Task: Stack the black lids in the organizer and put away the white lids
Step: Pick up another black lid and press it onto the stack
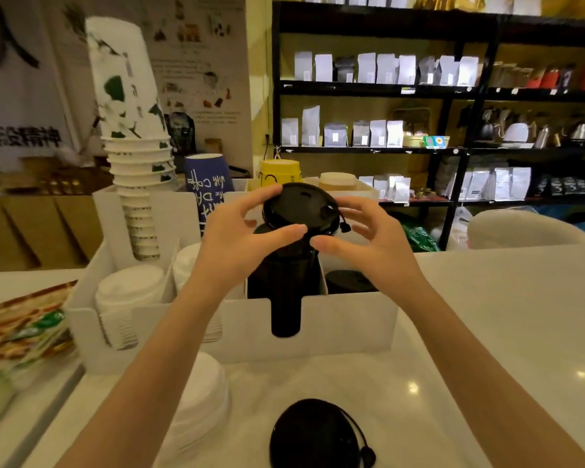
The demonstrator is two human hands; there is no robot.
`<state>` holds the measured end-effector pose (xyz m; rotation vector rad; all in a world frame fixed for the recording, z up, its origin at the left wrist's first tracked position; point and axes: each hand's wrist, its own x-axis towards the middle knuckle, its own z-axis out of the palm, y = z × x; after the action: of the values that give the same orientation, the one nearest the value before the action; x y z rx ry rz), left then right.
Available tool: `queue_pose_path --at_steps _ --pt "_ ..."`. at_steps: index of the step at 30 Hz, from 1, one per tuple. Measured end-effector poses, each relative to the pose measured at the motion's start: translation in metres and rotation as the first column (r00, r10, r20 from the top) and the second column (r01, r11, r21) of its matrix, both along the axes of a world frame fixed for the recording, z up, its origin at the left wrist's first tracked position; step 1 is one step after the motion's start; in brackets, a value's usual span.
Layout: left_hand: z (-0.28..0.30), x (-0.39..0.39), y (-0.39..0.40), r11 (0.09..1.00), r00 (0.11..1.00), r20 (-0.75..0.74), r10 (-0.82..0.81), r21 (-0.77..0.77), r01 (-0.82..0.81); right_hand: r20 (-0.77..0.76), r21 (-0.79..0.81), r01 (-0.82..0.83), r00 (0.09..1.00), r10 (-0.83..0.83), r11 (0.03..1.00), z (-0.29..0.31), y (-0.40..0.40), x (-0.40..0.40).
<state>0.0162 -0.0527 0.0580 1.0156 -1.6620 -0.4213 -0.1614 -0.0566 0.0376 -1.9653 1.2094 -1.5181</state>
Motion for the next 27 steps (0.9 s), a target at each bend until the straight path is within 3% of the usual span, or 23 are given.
queue_pose_path --at_steps 6,20,27 --pt "-0.011 0.004 -0.015 0.984 0.983 0.032 0.179 -0.008 -0.179 -0.019 0.013 -0.004 1.000 0.005 1.000 -0.012 -0.019 0.017" --pt "-0.020 0.004 -0.024 0.974 0.969 0.149 0.198 0.078 -0.211 -0.089 0.095 -0.027 0.995 0.036 0.995 -0.023 -0.029 0.013" --pt "-0.023 -0.008 -0.015 0.945 0.915 0.245 0.321 -0.024 -0.326 -0.118 0.154 -0.040 0.991 0.059 0.987 -0.024 -0.033 0.009"
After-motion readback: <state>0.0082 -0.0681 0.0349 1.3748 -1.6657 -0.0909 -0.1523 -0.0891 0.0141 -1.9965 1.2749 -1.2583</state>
